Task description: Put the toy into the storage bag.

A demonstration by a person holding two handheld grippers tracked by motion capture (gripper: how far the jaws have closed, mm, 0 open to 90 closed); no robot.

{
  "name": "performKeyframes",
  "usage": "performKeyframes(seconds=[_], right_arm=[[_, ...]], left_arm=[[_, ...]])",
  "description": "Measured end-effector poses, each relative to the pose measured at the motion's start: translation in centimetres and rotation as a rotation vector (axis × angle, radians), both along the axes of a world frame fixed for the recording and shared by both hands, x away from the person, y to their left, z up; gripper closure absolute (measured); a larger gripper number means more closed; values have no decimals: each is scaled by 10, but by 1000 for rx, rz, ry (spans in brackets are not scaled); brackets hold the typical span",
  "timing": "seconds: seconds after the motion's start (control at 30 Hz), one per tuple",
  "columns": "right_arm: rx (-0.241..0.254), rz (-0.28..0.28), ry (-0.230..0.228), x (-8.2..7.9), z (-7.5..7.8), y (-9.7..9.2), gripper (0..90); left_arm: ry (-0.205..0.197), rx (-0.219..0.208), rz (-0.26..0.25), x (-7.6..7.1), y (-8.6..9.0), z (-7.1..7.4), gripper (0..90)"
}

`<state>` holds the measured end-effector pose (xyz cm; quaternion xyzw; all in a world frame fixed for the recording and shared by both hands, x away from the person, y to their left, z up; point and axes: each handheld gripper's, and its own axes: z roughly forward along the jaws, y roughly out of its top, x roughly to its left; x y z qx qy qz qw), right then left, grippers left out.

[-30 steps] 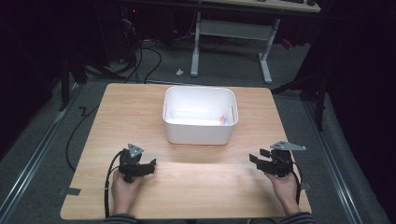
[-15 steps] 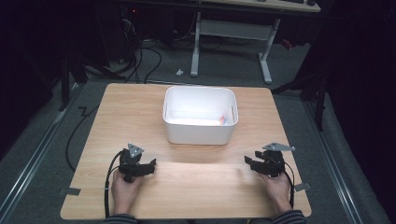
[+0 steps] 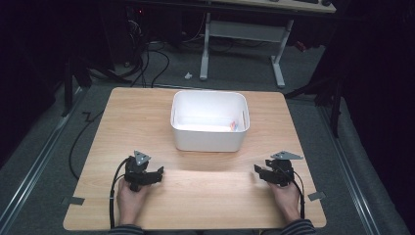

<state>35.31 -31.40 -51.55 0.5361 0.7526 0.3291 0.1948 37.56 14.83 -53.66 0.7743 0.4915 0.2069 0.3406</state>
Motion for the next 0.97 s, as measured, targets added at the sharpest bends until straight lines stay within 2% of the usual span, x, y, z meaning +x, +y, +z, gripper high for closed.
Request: performKeyframes(seconds=[0.1, 0.33, 0.53, 0.63, 0.97], right_arm=[[-31, -1, -9, 1, -3, 2, 428], [-45, -9, -25, 4, -7, 5, 426], [-80, -5, -36, 6, -12, 8, 416], [-62, -3, -59, 5, -15, 8, 396], [-61, 10, -53, 6, -15, 8, 350]], left_arm=[[0, 0, 0, 0, 0, 0, 178], [0, 0, 0, 0, 0, 0, 178], [0, 0, 0, 0, 0, 0, 178], [0, 0, 0, 0, 0, 0, 178], [0, 0, 0, 0, 0, 0, 178]])
